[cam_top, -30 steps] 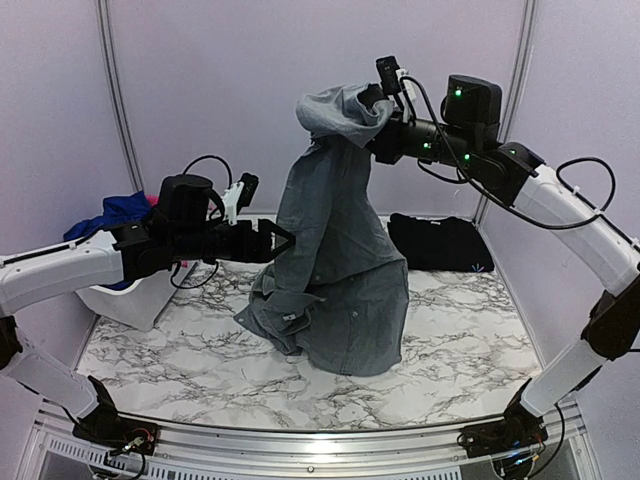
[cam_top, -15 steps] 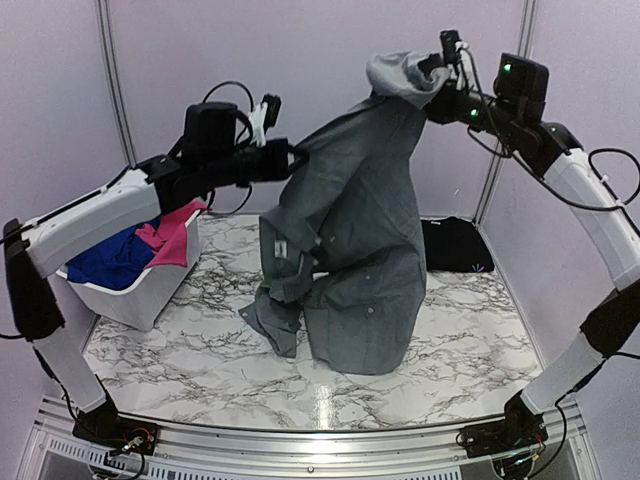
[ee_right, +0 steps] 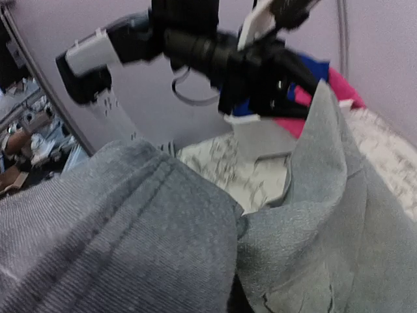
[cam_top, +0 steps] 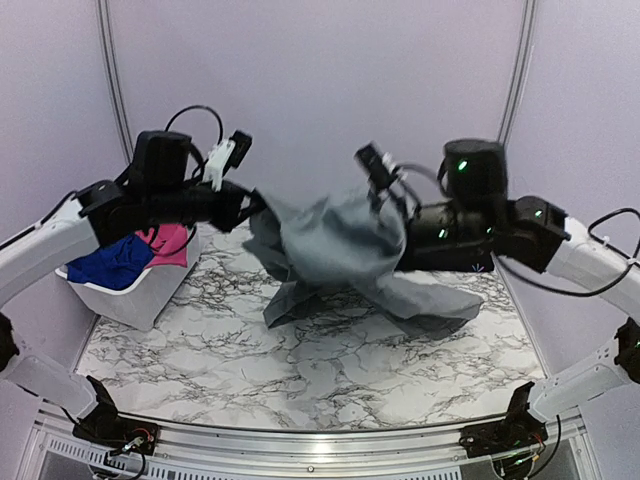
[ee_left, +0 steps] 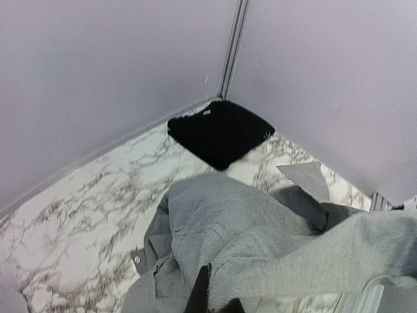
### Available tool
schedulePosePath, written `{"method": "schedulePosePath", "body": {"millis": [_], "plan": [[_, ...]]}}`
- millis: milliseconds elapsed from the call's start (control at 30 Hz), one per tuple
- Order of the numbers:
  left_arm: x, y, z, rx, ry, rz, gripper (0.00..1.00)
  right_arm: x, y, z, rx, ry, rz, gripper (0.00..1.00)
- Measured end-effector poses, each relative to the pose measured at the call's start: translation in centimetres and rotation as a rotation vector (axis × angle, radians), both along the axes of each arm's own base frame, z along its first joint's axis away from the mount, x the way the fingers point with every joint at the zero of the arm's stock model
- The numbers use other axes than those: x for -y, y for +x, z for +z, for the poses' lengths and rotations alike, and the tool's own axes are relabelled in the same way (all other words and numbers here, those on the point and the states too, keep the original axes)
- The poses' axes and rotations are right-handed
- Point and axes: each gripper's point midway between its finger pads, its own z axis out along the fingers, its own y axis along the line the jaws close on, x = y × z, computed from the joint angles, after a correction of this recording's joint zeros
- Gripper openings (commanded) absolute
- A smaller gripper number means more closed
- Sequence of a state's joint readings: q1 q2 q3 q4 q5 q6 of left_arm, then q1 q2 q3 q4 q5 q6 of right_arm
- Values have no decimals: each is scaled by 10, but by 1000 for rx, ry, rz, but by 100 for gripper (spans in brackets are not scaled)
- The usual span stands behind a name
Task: Fold and stack the mixed laundry pile
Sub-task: Flatten out the crumpled shirt at the center of the board.
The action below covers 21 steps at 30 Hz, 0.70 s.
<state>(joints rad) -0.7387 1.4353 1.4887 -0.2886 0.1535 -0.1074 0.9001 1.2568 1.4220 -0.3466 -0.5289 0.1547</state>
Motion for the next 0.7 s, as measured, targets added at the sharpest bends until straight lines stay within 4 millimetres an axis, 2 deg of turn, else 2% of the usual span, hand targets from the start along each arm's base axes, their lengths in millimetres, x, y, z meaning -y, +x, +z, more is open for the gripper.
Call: {"method": "schedulePosePath", "body": {"millis": [67, 100, 133, 200, 233, 267, 333, 367, 433, 500, 567, 633, 700], "plan": [[-23, -27, -36, -36, 59, -12, 0, -15, -26, -62, -96, -139, 76, 37], [-36, -41, -58, -63, 96, -12, 6, -18, -31, -91, -142, -212, 92, 44], [-49, -53, -78, -85, 132, -9, 14, -25, -52, -123, -184, -309, 154, 52], [-71, -71, -117, -130, 207, 8, 20, -30, -68, -164, -243, -438, 207, 77], [-80, -77, -130, -141, 242, 12, 25, -29, -74, -179, -268, -489, 225, 85], [-91, -83, -145, -155, 287, 26, 30, -26, -77, -187, -279, -524, 232, 89], [-109, -89, -164, -170, 365, 57, 52, -20, -77, -187, -278, -537, 232, 90], [-117, -91, -168, -169, 395, 72, 57, -16, -74, -181, -276, -521, 227, 90], [-126, -93, -168, -154, 421, 93, 64, -3, -55, -162, -280, -457, 192, 90], [-131, -93, -162, -133, 418, 112, 68, 18, -14, -142, -279, -382, 88, 90], [-130, -89, -158, -122, 409, 126, 70, 38, 27, -135, -275, -344, -38, 85], [-124, -82, -162, -136, 412, 129, 74, 55, 65, -141, -293, -341, -159, 84], [-110, -71, -167, -166, 409, 125, 78, 72, 103, -159, -344, -366, -268, 84]]}}
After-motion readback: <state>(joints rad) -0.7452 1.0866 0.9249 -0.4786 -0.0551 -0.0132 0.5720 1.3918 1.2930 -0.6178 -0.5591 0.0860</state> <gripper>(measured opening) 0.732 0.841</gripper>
